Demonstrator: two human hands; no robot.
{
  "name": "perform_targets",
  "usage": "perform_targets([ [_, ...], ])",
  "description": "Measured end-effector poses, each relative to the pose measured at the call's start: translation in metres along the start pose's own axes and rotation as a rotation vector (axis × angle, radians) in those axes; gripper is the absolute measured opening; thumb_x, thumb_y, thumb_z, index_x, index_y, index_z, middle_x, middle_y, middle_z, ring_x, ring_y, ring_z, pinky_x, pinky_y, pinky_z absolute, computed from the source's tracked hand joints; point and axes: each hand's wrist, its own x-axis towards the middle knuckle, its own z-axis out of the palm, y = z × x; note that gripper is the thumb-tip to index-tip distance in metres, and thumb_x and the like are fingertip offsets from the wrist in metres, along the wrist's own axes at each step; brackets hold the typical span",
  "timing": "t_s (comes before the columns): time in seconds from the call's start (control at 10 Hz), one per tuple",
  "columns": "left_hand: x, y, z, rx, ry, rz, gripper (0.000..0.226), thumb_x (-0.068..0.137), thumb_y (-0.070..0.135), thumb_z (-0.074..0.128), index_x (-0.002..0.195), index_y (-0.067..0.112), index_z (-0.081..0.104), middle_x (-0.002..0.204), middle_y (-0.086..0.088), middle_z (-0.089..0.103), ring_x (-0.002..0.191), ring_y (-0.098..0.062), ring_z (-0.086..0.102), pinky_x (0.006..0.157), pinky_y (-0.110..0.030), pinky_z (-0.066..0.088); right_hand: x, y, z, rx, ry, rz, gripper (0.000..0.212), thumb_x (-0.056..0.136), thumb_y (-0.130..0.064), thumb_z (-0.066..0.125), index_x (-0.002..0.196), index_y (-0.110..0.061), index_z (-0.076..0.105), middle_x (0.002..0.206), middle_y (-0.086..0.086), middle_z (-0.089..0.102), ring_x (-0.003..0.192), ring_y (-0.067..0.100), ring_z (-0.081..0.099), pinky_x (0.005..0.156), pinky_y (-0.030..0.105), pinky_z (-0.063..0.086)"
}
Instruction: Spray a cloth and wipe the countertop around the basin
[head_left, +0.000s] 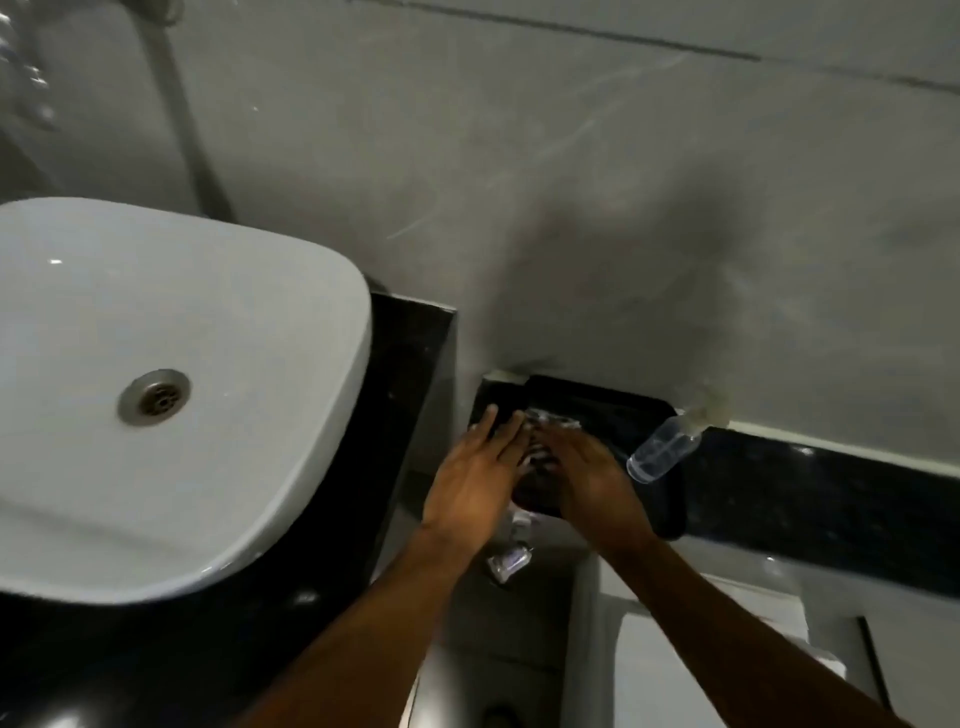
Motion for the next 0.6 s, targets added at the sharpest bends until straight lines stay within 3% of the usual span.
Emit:
perform_targets([
  [0.1, 0.052, 0.017, 0.026, -0.01, -0.071, -0.037, 0.059, 0.103, 0.023, 0.041, 0.154, 0.019, 0.013, 0.166, 0.001, 0.008, 0.152, -0.025, -0.002, 0.124, -0.039, 0.012, 0.013, 0.041, 0.003, -0.063, 0.07, 0.1, 0.047, 0.081, 0.003, 0.072, 0.126, 0.001, 0.061, 0.129, 0.022, 0.063, 0.12, 0.036, 0.06, 0.098, 0.049, 0.051],
  [0.2, 0.054, 0.028, 0.06, 0.036, -0.215, -0.026, 0.069, 0.101, 0.036, 0.044, 0.154, 0.024, 0.002, 0.165, 0.001, -0.007, 0.151, -0.027, -0.013, 0.12, -0.051, -0.011, -0.009, 0.055, 0.018, -0.254, -0.015, 0.068, 0.047, 0.071, -0.009, 0.084, 0.116, -0.009, 0.07, 0.122, 0.014, 0.069, 0.112, 0.033, 0.066, 0.091, 0.049, 0.053],
  [0.3, 0.043, 0.031, 0.086, 0.128, -0.277, -0.023, 0.086, 0.093, 0.048, 0.051, 0.152, 0.026, -0.007, 0.162, -0.001, -0.019, 0.144, -0.027, -0.028, 0.102, -0.054, -0.035, -0.018, 0.053, 0.024, -0.228, -0.111, 0.155, 0.036, 0.09, -0.03, 0.059, 0.12, -0.013, 0.066, 0.127, 0.011, 0.066, 0.118, 0.03, 0.062, 0.101, 0.051, 0.047],
  [0.4, 0.05, 0.033, 0.066, 0.134, -0.364, -0.004, 0.101, 0.085, 0.046, 0.062, 0.152, 0.028, -0.01, 0.16, 0.003, -0.022, 0.145, -0.027, -0.026, 0.108, -0.055, -0.03, 0.001, 0.042, 0.013, -0.285, -0.29, 0.232, 0.041, 0.095, -0.033, 0.048, 0.131, -0.017, 0.059, 0.136, 0.007, 0.06, 0.122, 0.029, 0.057, 0.105, 0.045, 0.045],
  [0.5, 0.053, 0.034, 0.016, 0.02, -0.378, -0.062, 0.076, 0.096, 0.036, 0.045, 0.154, 0.025, -0.003, 0.165, -0.002, -0.015, 0.15, -0.027, -0.018, 0.12, -0.053, -0.01, 0.038, 0.025, -0.015, -0.168, -0.496, 0.312, 0.049, 0.099, -0.038, 0.037, 0.146, -0.023, 0.041, 0.152, 0.005, 0.043, 0.136, 0.026, 0.043, 0.11, 0.041, 0.038],
  [0.6, 0.015, 0.035, -0.038, -0.04, -0.177, -0.098, 0.073, 0.097, 0.025, 0.043, 0.155, 0.02, 0.001, 0.166, -0.001, -0.006, 0.152, -0.021, -0.009, 0.122, -0.046, 0.003, 0.045, -0.01, -0.045, -0.174, -0.441, 0.227, 0.054, 0.099, -0.032, 0.041, 0.151, -0.02, 0.031, 0.161, 0.003, 0.026, 0.147, 0.021, 0.024, 0.115, 0.037, 0.028],
])
